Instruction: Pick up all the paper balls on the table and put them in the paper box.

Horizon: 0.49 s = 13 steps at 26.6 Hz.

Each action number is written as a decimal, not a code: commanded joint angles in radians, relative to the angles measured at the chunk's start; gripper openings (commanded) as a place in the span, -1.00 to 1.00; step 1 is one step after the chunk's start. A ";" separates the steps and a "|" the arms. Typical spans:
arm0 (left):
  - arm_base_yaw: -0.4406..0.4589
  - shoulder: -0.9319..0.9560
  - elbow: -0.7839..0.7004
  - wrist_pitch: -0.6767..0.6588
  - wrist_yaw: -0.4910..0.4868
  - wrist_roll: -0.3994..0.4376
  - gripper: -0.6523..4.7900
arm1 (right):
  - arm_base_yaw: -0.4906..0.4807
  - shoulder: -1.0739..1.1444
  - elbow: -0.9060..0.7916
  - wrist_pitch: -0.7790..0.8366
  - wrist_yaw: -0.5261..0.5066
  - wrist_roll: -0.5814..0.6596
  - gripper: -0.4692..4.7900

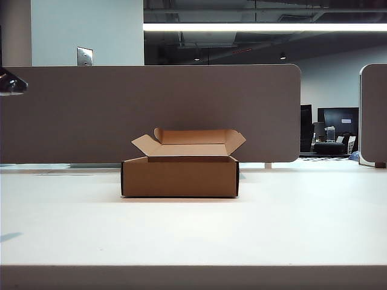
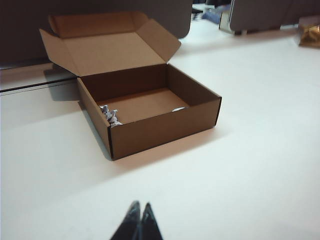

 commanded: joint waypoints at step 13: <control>0.002 -0.149 -0.052 -0.038 -0.061 0.023 -0.78 | 0.000 -0.018 -0.190 0.201 -0.103 -0.142 -0.65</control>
